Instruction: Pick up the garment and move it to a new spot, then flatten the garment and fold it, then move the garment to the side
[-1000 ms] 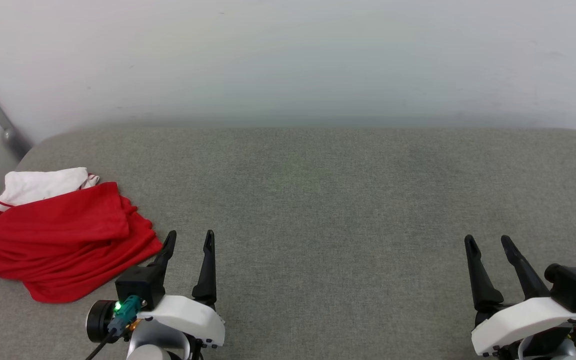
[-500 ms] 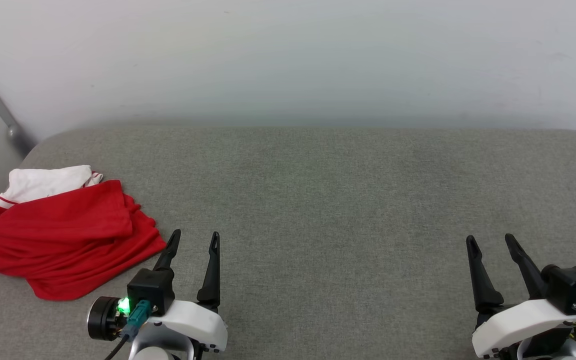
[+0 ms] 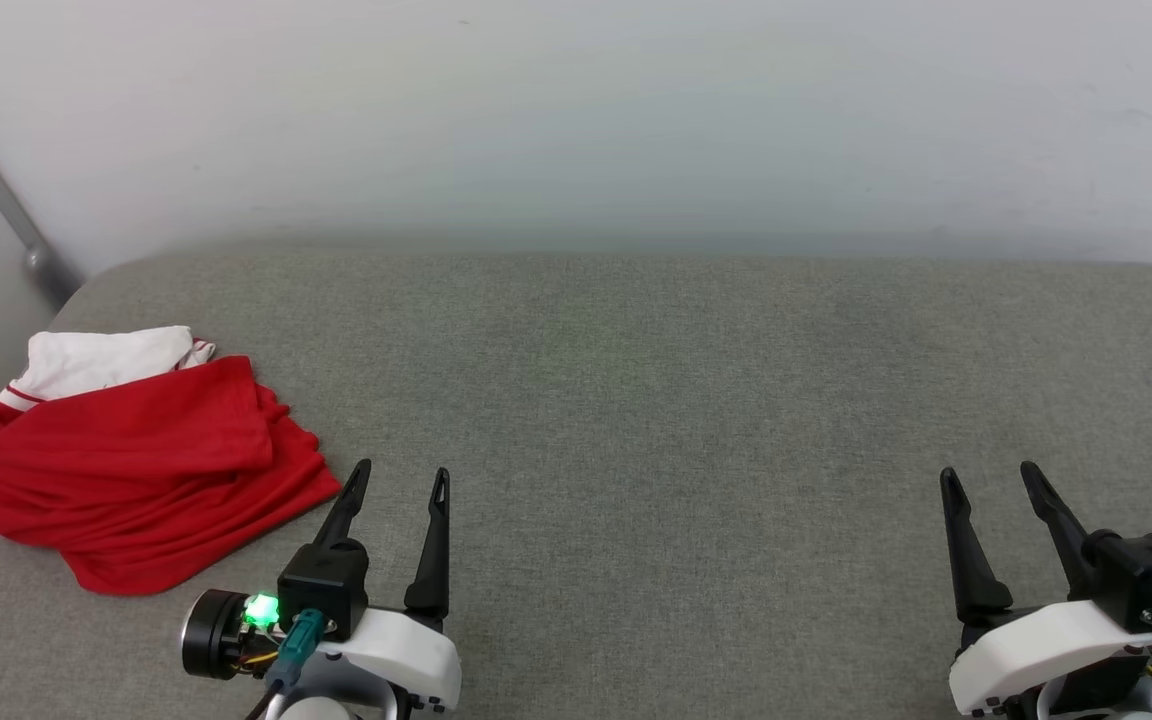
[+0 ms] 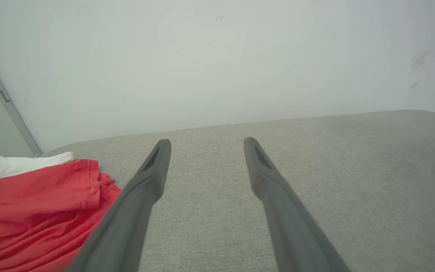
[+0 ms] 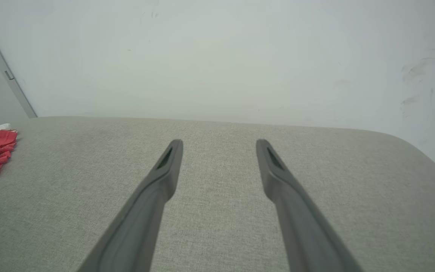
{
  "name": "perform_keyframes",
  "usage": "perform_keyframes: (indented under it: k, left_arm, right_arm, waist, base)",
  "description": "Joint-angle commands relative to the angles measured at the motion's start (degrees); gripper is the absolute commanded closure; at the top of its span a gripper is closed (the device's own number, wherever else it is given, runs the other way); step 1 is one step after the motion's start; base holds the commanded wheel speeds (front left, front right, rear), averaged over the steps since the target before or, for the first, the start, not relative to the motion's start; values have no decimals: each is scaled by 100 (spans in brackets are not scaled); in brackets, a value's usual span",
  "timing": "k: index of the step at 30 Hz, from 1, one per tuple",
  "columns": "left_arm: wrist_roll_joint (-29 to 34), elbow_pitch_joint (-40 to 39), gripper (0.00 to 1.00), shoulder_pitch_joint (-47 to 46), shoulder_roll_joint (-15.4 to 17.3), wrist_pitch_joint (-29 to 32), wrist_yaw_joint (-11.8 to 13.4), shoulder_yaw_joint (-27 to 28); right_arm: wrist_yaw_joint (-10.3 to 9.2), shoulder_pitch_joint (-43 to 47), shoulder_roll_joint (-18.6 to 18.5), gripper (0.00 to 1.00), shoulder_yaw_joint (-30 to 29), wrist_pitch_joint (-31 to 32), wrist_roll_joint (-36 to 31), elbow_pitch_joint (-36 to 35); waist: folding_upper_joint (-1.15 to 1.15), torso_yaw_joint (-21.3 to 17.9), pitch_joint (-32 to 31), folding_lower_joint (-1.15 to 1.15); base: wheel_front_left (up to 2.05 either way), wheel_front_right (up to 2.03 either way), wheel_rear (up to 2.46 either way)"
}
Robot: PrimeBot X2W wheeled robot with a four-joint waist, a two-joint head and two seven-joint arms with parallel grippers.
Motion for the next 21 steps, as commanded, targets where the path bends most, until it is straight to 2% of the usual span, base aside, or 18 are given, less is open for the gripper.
perform_keyframes:
  k: [1,21]
  left_arm:
    - [98,14,0,35,-1,-34,13,-23]
    - [-151,127,0,19,-121,-41,-150,117]
  right_arm:
    - [-2,28,5,0,-11,-29,-82,-27]
    - [-2,-28,5,0,-74,-132,66,170]
  waist:
    - [0,5,0,0]
    - [0,0,35,0]
  base:
    - [0,0,0]
    - [0,0,0]
